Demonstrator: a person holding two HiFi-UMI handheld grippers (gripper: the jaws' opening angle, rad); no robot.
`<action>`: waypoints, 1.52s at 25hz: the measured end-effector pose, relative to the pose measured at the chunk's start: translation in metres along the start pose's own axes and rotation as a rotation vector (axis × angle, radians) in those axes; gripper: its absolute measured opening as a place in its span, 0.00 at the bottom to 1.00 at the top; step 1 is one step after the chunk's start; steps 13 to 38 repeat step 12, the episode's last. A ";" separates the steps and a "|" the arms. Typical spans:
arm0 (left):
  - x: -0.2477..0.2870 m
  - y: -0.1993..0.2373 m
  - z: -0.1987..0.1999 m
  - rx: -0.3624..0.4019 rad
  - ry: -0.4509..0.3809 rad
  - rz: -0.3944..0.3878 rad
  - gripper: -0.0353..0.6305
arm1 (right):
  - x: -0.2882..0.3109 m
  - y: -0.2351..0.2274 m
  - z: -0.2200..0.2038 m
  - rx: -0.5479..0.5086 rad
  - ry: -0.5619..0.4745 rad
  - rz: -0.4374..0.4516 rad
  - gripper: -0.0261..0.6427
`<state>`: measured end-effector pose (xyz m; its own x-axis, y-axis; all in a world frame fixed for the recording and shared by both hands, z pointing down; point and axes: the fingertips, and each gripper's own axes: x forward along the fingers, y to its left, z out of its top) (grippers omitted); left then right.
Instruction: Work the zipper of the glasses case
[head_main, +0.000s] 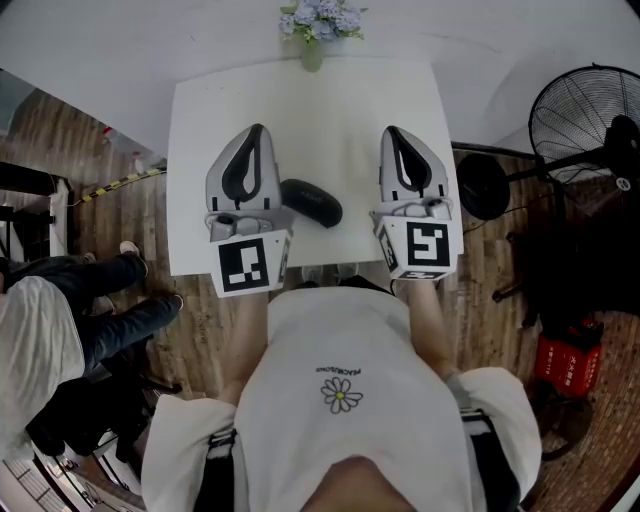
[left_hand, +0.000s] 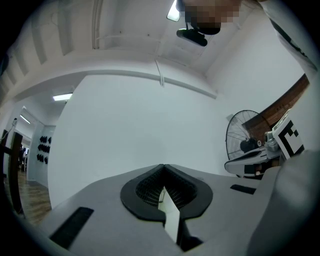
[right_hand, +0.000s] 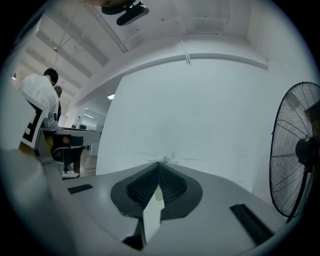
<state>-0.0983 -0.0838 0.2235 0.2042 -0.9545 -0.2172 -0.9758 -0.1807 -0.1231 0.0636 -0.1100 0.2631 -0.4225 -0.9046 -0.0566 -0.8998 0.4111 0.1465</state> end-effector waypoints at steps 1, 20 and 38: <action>-0.001 0.001 0.000 0.001 -0.001 0.003 0.08 | 0.000 0.000 0.000 -0.002 0.001 0.003 0.05; -0.002 0.010 0.000 0.018 -0.001 0.029 0.08 | 0.001 0.001 -0.007 -0.009 0.021 0.020 0.05; -0.002 0.010 0.000 0.018 -0.001 0.029 0.08 | 0.001 0.001 -0.007 -0.009 0.021 0.020 0.05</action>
